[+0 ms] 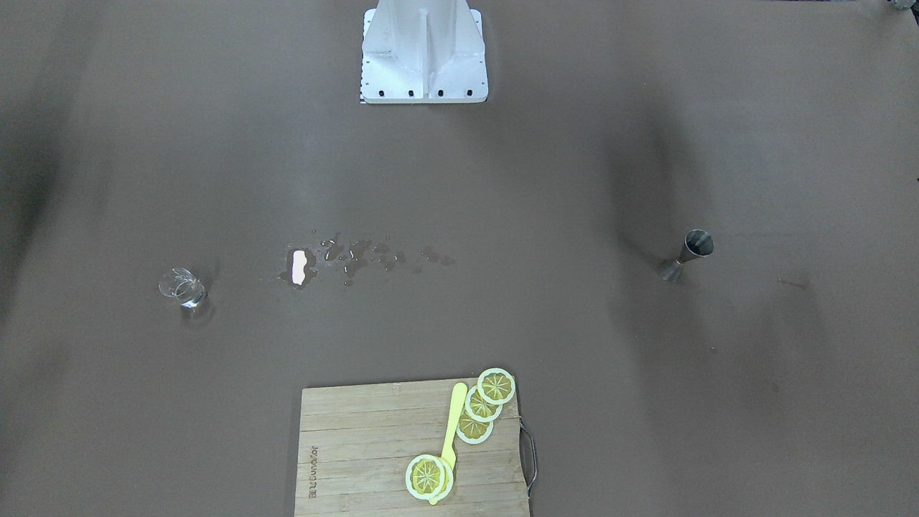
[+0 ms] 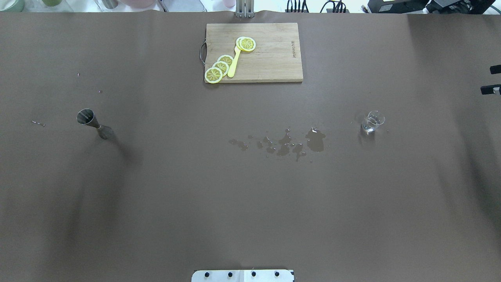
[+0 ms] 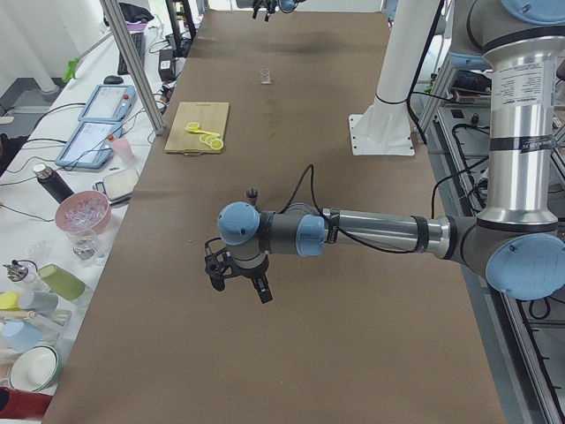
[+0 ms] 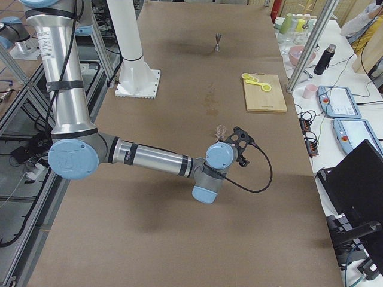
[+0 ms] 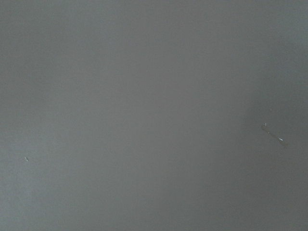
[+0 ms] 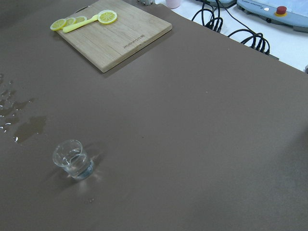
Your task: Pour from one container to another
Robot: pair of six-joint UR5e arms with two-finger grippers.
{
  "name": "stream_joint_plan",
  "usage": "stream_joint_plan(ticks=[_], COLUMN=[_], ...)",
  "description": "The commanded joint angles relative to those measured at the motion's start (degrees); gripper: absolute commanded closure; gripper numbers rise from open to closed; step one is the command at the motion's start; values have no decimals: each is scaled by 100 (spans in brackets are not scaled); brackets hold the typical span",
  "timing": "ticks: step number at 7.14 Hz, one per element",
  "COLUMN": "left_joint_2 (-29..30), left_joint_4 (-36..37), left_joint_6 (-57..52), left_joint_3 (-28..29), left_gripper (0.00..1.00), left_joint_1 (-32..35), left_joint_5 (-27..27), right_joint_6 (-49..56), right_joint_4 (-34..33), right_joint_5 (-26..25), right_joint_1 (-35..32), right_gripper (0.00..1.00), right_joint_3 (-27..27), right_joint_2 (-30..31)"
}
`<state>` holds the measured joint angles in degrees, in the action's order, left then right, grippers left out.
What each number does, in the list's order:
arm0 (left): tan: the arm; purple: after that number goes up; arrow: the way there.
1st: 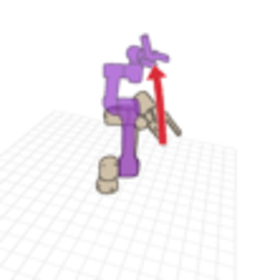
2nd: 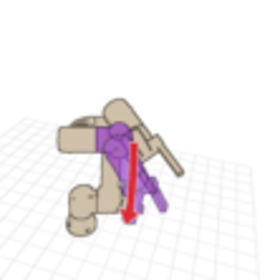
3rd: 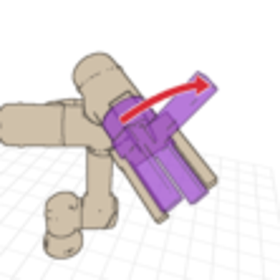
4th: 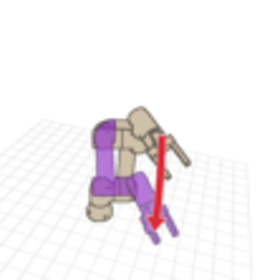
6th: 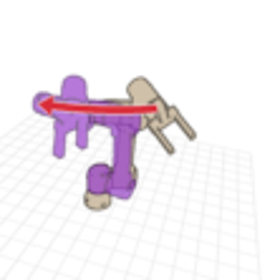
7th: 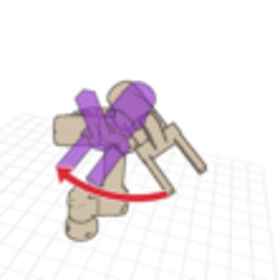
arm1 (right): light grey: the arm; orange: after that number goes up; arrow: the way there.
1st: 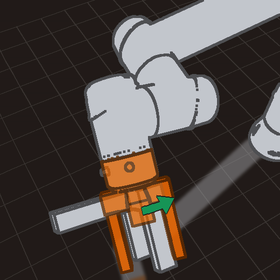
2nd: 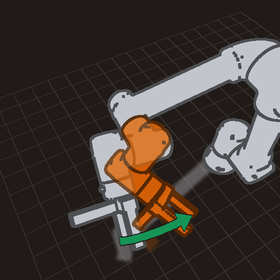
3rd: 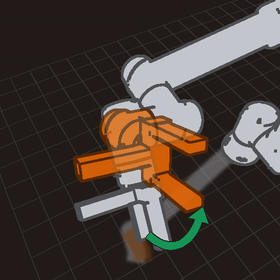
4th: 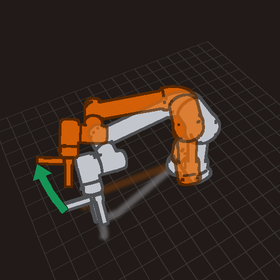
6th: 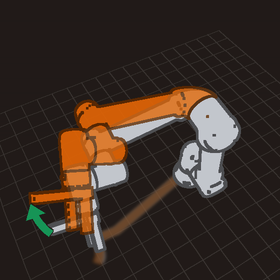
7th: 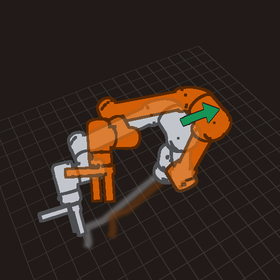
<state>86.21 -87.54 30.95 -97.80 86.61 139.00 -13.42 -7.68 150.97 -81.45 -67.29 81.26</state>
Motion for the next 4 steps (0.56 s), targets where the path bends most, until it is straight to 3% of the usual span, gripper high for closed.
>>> stream_joint_plan(ticks=[1,3,4], left_joint_2=[10,19,53], left_joint_4=[-577,-947,-1480], left_joint_6=[1060,1428,1840], left_joint_3=[7,-28,-80], left_gripper=[1,1,1], left_joint_1=[-170,-557,-610], left_joint_5=[13,5,13], right_joint_6=[77,-55,-56], right_joint_4=[3,3,125], right_joint_5=[-93,-15,11], right_joint_1=[7,434,698], right_gripper=[0,0,0], right_joint_3=[488,656,665], right_joint_2=[-233,-269,-252])
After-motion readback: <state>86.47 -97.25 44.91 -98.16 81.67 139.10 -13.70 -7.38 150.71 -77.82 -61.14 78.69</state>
